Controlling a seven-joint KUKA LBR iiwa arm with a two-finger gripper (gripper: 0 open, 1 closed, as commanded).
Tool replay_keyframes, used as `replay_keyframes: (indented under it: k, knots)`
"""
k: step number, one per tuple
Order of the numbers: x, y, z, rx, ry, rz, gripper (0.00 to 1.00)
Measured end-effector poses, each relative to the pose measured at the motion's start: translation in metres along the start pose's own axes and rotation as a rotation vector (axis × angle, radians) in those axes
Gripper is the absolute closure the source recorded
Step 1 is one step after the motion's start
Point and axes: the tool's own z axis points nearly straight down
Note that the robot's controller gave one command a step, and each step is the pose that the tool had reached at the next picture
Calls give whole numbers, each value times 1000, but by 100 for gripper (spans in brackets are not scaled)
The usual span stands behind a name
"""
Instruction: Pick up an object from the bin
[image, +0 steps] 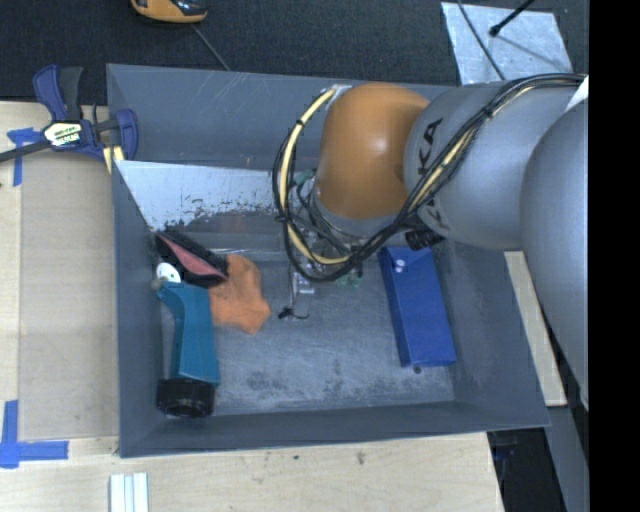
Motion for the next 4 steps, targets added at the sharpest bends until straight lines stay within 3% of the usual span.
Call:
replay_keyframes:
  k: [1,2,3,4]
  knots:
    - [-8,-5,-68,0,-1,17,0]
    - [-8,12,-48,-3,-18,-40,0]
    - [9,37,1,0,-4,-264,0]
    - [10,49,24,0,-1,-435,0]
